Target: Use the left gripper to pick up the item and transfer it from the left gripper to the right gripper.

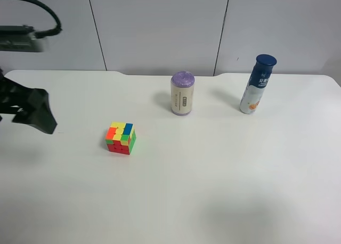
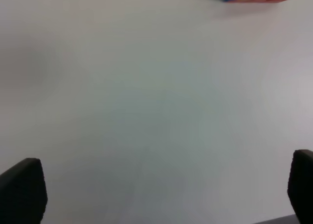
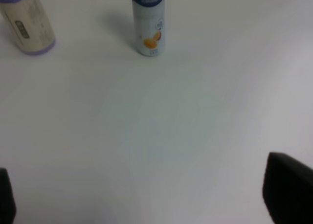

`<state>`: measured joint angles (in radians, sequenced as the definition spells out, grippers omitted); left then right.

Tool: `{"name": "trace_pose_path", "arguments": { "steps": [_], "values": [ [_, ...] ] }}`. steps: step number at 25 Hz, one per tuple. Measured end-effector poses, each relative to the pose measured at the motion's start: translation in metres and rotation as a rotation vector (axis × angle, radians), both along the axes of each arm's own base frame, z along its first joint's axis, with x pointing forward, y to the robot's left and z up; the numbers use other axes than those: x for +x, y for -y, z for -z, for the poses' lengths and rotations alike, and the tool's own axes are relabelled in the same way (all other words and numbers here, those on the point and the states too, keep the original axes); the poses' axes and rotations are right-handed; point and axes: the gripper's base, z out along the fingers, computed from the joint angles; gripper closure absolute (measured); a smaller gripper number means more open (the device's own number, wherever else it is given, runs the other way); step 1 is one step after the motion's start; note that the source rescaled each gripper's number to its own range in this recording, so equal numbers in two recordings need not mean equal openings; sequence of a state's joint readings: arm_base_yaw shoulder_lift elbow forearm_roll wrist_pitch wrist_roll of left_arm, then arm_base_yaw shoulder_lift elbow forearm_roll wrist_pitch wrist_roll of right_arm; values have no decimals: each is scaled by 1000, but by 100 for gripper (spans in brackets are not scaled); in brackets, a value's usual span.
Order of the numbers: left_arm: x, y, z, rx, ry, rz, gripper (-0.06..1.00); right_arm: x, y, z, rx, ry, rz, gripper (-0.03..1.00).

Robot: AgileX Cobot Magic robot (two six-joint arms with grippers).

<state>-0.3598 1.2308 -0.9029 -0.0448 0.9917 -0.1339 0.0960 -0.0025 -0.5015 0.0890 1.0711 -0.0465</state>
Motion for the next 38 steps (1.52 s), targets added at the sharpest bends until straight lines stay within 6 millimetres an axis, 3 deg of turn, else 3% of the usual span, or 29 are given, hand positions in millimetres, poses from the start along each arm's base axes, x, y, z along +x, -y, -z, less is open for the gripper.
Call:
{"name": "trace_pose_path", "arguments": {
  "steps": [6, 11, 16, 24, 38],
  "values": [
    [25, 51, 21, -5, -22, 39, -6, 0, 0, 0, 0, 0, 0, -3],
    [52, 75, 31, -7, -32, 48, -6, 0, 0, 0, 0, 0, 0, -3],
    [73, 89, 43, 1, -48, 47, -6, 0, 0, 0, 0, 0, 0, -3],
    [102, 106, 79, 32, -104, 42, -6, 0, 0, 0, 0, 0, 0, -3],
    [115, 113, 132, 76, -181, 34, -6, 0, 0, 0, 0, 0, 0, -3]
  ]
}}
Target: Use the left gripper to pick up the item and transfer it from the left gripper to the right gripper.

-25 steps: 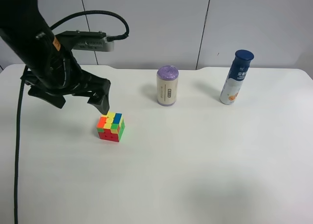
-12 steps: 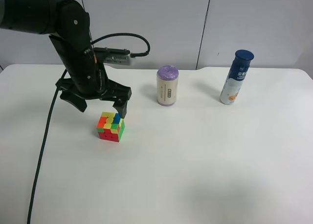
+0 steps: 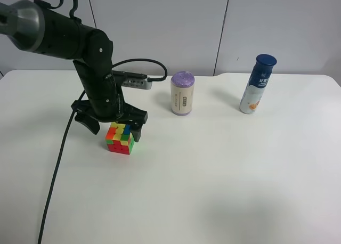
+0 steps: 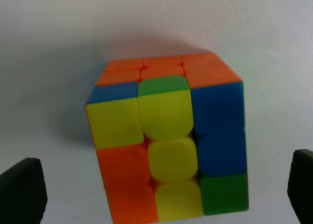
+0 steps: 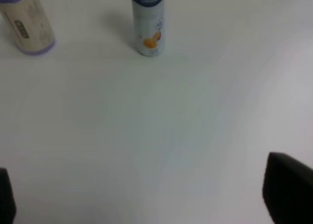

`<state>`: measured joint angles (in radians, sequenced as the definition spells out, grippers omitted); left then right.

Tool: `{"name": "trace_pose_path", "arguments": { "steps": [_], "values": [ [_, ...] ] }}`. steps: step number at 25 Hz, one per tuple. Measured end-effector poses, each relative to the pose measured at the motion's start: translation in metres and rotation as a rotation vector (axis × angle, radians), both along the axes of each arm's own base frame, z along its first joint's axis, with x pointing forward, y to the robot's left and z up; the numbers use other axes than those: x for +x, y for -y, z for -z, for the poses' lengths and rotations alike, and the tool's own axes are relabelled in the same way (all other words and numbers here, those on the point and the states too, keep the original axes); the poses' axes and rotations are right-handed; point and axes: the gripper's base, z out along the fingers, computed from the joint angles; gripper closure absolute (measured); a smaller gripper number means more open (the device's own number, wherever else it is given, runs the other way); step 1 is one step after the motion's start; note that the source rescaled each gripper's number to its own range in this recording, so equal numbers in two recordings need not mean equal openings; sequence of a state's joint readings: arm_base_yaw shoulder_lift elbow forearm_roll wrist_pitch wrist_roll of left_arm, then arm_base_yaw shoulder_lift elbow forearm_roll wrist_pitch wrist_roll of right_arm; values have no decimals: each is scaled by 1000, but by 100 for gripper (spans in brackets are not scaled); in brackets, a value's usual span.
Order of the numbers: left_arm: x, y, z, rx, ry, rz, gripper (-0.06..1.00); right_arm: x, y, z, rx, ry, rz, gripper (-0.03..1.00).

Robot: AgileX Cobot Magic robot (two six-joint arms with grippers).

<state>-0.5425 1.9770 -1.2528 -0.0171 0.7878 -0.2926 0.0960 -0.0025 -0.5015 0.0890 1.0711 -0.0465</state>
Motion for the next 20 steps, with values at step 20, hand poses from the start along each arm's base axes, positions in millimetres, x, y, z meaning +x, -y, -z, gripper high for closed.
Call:
{"name": "trace_pose_path", "arguments": {
  "steps": [20],
  "values": [
    [8, 5, 21, -24, 29, -31, 25, 0, 0, 0, 0, 0, 0, -3]
  ]
}}
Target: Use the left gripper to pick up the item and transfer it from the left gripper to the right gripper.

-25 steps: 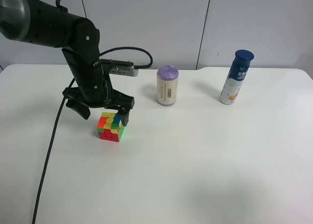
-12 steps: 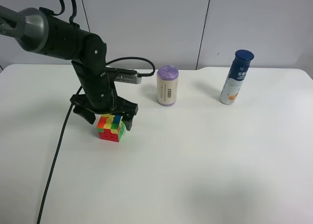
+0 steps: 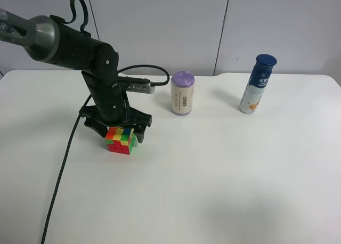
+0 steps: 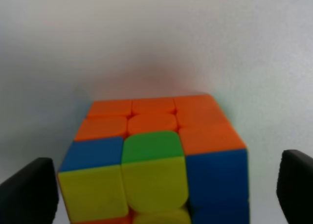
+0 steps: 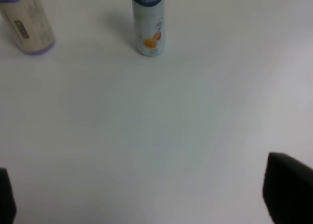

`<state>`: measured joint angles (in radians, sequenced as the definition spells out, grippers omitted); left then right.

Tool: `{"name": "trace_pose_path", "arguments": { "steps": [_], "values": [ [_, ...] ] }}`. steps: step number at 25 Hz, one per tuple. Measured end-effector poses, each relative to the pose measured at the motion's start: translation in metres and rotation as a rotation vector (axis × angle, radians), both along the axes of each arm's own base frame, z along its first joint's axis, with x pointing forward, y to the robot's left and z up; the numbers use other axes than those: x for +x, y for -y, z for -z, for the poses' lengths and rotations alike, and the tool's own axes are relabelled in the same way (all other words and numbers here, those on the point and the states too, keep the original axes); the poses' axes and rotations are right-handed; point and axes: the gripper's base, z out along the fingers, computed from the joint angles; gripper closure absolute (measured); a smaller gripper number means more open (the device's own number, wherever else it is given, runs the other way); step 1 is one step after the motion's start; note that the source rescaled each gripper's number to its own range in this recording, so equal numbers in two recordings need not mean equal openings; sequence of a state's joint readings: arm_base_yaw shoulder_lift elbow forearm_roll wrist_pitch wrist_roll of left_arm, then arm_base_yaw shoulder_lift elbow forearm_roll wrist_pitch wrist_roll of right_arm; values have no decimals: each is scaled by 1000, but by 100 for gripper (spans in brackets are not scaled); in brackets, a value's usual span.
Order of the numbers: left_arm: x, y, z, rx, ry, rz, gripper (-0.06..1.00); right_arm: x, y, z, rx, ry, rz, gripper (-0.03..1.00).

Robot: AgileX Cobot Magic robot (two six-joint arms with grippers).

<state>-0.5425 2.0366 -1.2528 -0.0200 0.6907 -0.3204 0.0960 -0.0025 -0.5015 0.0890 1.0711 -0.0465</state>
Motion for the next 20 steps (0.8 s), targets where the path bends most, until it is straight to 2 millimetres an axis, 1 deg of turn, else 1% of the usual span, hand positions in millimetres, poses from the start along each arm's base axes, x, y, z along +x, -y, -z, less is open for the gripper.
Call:
{"name": "trace_pose_path", "arguments": {
  "steps": [2, 4, 6, 8, 9, 16, 18, 20],
  "values": [
    [0, 0, 3, 6, -11, -4, 35, 0, 0, 0, 0, 0, 0, -3],
    [0, 0, 4, 7, -13, -5, 49, 0, 0, 0, 0, 0, 0, -3],
    [0, 0, 4, 7, -14, -5, 65, 0, 0, 0, 0, 0, 0, -3],
    [0, 0, 4, 7, -14, -5, 85, 0, 0, 0, 0, 0, 0, -3],
    [0, 0, 4, 7, -14, -5, 94, 0, 0, 0, 0, 0, 0, -3],
    [-1, 0, 2, 1, -16, -8, 94, 0, 0, 0, 0, 0, 0, -3],
    [-2, 0, -6, -8, -13, -8, 94, 0, 0, 0, 0, 0, 0, -3],
    [-4, -1, -21, -26, 10, -1, 94, 0, 0, 0, 0, 0, 0, -3]
  ]
}}
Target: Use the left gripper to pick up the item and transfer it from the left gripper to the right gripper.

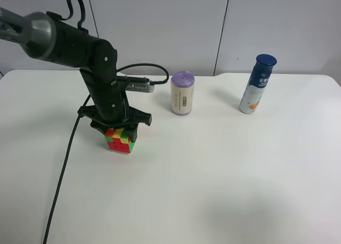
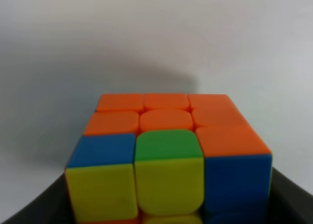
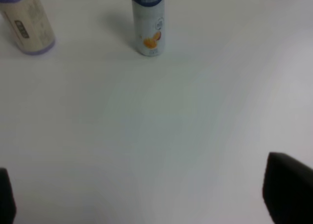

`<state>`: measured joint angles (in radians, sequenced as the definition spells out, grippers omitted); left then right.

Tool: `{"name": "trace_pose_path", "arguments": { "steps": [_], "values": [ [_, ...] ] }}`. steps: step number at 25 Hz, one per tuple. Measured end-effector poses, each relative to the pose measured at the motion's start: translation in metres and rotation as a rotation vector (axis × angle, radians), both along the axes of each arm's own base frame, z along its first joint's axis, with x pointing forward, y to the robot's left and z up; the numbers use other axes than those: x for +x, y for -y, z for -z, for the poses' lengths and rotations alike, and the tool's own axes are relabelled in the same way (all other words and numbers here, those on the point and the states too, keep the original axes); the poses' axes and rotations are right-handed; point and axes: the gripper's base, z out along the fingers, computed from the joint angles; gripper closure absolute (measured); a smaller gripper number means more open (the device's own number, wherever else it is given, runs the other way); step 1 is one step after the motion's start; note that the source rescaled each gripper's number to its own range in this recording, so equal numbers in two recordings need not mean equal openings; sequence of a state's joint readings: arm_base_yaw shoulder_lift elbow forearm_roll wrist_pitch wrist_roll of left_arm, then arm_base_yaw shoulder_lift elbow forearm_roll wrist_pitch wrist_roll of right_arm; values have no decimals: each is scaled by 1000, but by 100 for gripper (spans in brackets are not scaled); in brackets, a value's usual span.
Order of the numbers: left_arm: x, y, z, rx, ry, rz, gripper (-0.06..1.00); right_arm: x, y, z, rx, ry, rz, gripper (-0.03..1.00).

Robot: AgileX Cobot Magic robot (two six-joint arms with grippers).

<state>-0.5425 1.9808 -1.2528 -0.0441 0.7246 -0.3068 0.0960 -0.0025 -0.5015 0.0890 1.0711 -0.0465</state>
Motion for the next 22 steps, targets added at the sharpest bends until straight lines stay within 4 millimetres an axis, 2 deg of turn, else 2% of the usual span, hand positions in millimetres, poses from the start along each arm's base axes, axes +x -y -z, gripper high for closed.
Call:
{"name": "trace_pose_path", "arguments": {
  "steps": [6, 12, 17, 22],
  "values": [
    [-13, -4, -58, -75, 75, 62, 94, 0, 0, 0, 0, 0, 0, -3],
    [-31, -8, -112, -147, 202, 244, 94, 0, 0, 0, 0, 0, 0, -3],
    [-48, -3, -131, -239, 211, 461, 94, 0, 0, 0, 0, 0, 0, -3],
    [-63, 8, -129, -389, 203, 656, 94, 0, 0, 0, 0, 0, 0, -3]
  ]
}}
